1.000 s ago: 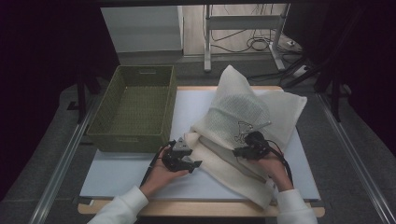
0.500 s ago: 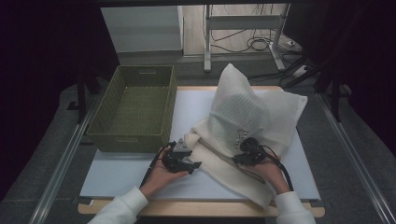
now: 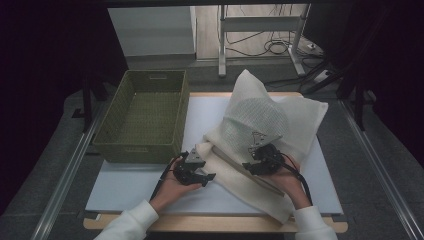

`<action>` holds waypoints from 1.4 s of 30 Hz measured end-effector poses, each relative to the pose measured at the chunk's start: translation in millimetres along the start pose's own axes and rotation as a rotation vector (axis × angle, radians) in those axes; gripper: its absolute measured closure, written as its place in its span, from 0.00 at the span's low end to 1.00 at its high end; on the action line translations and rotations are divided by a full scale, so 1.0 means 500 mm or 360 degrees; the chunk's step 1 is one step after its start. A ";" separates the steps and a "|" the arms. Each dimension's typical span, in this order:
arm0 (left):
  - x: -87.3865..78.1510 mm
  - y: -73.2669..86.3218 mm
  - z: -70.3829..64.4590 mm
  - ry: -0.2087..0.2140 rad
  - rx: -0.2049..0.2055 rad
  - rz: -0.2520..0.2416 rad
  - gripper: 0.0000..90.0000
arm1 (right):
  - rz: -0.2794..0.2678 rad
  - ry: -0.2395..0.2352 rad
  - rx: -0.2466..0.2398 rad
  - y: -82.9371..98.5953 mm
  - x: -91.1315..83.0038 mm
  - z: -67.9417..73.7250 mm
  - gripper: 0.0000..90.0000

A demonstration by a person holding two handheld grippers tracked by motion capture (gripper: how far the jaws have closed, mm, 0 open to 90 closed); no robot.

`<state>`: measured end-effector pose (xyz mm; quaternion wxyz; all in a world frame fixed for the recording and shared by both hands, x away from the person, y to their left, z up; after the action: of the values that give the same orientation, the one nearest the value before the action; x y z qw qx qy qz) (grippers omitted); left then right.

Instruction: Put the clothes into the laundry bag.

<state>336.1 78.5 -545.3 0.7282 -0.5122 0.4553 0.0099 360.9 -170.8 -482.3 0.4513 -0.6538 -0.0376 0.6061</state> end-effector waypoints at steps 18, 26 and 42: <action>-0.011 0.002 0.005 -0.0012 -0.0004 -0.0012 0.41 | 0.0119 0.0394 -0.0045 -0.077 0.154 0.011 0.48; -0.009 0.002 0.004 -0.0012 -0.0010 -0.0010 0.41 | 0.0167 0.0363 0.0019 -0.066 0.170 -0.019 0.76; -0.021 0.005 0.012 -0.0037 -0.0009 -0.0024 0.41 | -0.0004 -0.0093 -0.0035 -0.067 0.087 0.060 0.98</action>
<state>332.6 88.8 -539.7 0.7321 -0.5175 0.4429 0.0118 364.0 -108.8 -489.9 0.4434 -0.6408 -0.0582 0.6240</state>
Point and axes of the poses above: each handheld gripper's, and its own axes: x roughly forward along the jaws, y roughly out of its underside, z roughly to its left, the point moved 2 cm from there along x, roughly forward along the jaws, and after that the axes turned 13 degrees about -y, right-handed, at the moved point
